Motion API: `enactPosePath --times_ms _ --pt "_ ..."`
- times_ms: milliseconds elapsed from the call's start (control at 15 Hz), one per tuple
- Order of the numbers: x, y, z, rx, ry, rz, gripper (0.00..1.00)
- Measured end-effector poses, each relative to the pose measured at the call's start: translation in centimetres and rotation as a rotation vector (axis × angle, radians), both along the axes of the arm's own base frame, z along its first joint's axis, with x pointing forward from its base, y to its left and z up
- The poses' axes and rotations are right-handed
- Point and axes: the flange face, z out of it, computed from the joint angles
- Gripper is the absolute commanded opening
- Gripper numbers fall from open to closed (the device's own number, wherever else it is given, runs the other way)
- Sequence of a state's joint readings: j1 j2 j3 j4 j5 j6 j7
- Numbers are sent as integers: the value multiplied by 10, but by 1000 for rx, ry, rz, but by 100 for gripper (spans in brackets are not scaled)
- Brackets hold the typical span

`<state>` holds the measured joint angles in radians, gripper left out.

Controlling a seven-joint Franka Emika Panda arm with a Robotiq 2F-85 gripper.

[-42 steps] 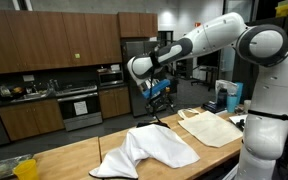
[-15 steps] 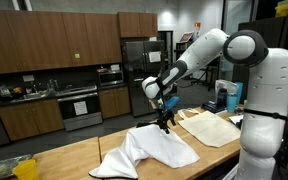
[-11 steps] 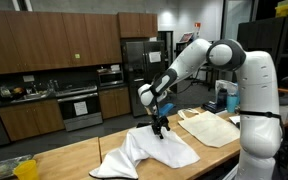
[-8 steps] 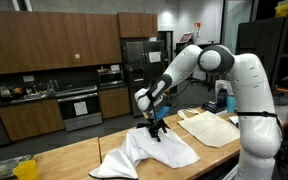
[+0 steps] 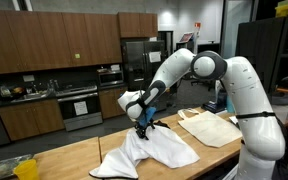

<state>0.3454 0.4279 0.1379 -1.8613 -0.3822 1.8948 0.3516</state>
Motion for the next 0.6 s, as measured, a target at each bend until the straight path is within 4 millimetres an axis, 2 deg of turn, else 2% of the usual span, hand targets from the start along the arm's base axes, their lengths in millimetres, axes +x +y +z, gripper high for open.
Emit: enactPosePath --times_ms 133,267,400,600 --pt "-4 32 19 -26 -71 -1 100" --pt "-12 53 34 -61 -117 -13 100" --pt "-20 60 44 -69 -112 -7 100" --pt "-32 50 52 -49 -14 -18 100"
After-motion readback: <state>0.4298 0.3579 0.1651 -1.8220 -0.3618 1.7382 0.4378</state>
